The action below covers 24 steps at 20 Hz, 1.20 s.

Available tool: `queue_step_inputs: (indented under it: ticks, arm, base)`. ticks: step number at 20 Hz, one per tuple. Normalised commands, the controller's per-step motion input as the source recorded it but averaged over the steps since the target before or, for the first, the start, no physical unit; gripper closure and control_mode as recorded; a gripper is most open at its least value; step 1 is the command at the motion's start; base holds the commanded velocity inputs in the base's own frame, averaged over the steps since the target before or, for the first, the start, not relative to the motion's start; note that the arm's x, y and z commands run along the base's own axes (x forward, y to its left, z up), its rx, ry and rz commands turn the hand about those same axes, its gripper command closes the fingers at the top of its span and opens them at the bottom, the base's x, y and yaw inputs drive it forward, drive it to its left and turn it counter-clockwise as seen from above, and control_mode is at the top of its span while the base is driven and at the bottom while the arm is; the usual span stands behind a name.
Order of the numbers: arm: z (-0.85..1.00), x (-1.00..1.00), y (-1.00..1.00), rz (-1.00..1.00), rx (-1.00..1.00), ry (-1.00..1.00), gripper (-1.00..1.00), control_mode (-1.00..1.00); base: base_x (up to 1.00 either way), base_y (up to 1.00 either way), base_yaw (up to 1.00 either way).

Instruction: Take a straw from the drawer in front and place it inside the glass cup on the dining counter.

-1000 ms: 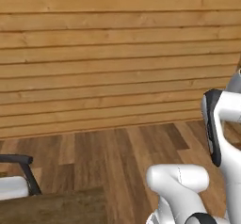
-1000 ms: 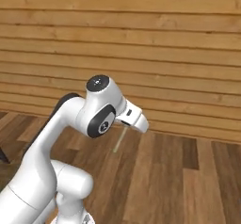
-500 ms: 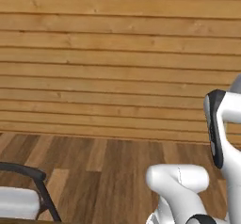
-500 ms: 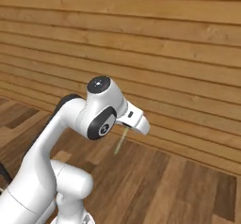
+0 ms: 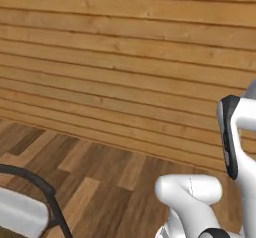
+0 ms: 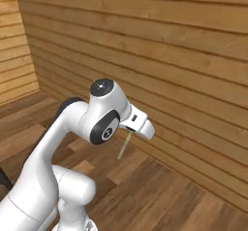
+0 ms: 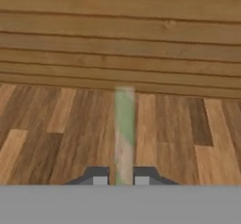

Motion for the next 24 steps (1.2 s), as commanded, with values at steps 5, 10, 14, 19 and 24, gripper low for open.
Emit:
queue_step_inputs:
  ticks: [5, 10, 14, 19, 24]
  arm:
    - [0.00, 0.00, 0.00, 0.00, 0.00, 0.00, 1.00, 1.00]
    - [0.00, 0.00, 0.00, 0.00, 0.00, 0.00, 1.00, 1.00]
    - [0.00, 0.00, 0.00, 0.00, 0.00, 0.00, 1.00, 1.00]
    - [0.00, 0.00, 0.00, 0.00, 0.00, 0.00, 1.00, 1.00]
    - [0.00, 0.00, 0.00, 0.00, 0.00, 0.00, 1.00, 1.00]
  base:
    - [0.61, -0.02, 0.49]
    - [0.61, -0.02, 0.49]
    - [0.57, -0.08, 0.50]
    - [0.58, -0.10, 0.50]
    - [0.56, -0.13, 0.50]
